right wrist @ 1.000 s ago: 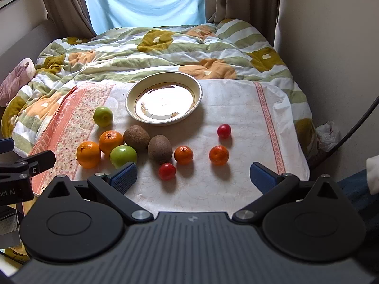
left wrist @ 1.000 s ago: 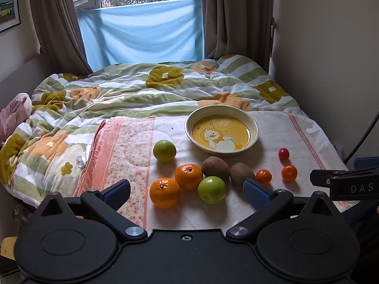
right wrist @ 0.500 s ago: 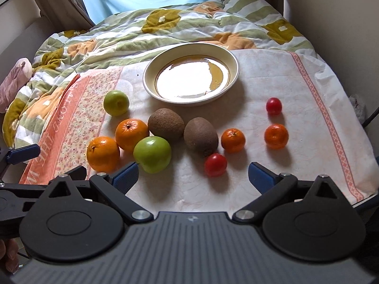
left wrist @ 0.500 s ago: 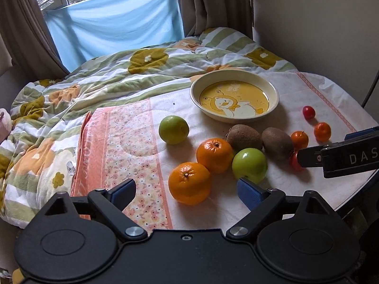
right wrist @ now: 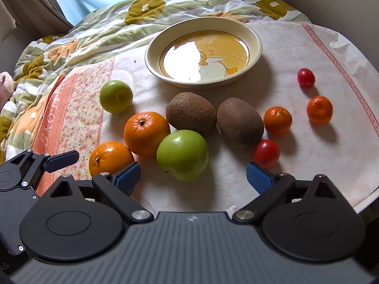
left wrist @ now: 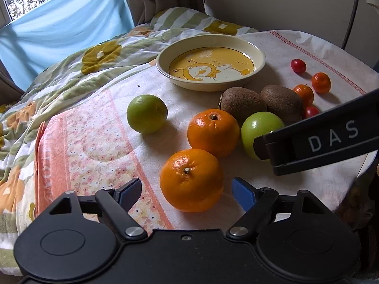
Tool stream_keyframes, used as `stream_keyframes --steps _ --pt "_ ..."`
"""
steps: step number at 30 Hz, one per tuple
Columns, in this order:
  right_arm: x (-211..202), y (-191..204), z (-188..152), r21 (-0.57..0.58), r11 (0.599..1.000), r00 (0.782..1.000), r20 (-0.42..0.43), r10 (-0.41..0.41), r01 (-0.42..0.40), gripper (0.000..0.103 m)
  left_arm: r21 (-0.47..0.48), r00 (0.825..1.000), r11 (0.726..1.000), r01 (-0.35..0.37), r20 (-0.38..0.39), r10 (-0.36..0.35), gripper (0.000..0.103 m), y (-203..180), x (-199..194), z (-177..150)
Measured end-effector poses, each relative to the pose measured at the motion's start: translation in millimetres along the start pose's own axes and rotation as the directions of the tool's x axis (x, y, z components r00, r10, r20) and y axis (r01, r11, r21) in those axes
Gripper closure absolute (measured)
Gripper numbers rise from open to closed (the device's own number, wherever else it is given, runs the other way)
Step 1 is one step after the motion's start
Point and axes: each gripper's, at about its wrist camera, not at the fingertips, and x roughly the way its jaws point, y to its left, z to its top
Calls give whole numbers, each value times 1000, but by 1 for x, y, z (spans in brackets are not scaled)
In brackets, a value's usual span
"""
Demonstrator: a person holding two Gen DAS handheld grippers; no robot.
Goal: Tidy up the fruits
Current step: 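Grasp a large orange with the left tool while the right tool grasps a green apple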
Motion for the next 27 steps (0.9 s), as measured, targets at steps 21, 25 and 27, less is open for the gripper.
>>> stream_keyframes --steps 21,25,27 --pt "32 10 6 100 993 997 -41 -60 64 12 30 992 992 124 -16 -123 36 18 18 -4" --pt "34 12 9 93 994 997 -43 -60 64 13 14 992 992 125 -21 -124 36 24 16 -6" --pt "36 13 11 83 995 997 -43 -59 63 13 6 992 993 120 -23 -120 36 27 16 -6"
